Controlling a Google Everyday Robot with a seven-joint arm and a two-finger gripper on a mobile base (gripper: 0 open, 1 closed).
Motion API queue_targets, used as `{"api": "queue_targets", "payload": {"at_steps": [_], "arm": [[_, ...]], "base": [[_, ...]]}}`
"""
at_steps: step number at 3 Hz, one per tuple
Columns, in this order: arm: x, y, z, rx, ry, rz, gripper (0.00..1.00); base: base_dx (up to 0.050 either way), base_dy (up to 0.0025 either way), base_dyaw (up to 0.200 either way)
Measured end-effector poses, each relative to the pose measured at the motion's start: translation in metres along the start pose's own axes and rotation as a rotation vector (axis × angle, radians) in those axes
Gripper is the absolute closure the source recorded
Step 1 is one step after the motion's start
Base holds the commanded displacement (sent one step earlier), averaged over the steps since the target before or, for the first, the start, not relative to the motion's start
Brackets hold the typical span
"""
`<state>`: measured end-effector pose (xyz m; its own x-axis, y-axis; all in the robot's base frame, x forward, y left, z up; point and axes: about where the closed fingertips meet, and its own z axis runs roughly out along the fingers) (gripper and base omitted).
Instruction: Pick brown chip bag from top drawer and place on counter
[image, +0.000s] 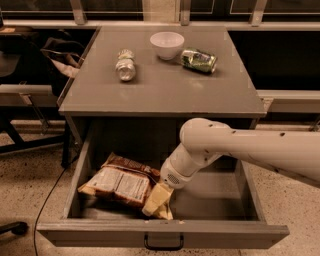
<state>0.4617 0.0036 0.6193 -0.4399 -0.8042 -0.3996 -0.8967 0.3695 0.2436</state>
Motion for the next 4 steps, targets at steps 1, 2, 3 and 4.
{"api": "queue_targets", "payload": {"at_steps": [1, 2, 3, 4], "arm": [[0.0000, 0.0000, 0.0000, 0.000, 0.000, 0.000, 0.42], [0.0000, 0.0000, 0.0000, 0.000, 0.000, 0.000, 0.66], [-0.0006, 0.0004, -0.0013, 0.000, 0.000, 0.000, 0.96], [-0.0013, 0.0007, -0.0028, 0.000, 0.000, 0.000, 1.00]], "base": [[0.000, 0.00000, 0.000], [0.000, 0.00000, 0.000], [0.000, 0.00000, 0.000], [0.000, 0.00000, 0.000]]}}
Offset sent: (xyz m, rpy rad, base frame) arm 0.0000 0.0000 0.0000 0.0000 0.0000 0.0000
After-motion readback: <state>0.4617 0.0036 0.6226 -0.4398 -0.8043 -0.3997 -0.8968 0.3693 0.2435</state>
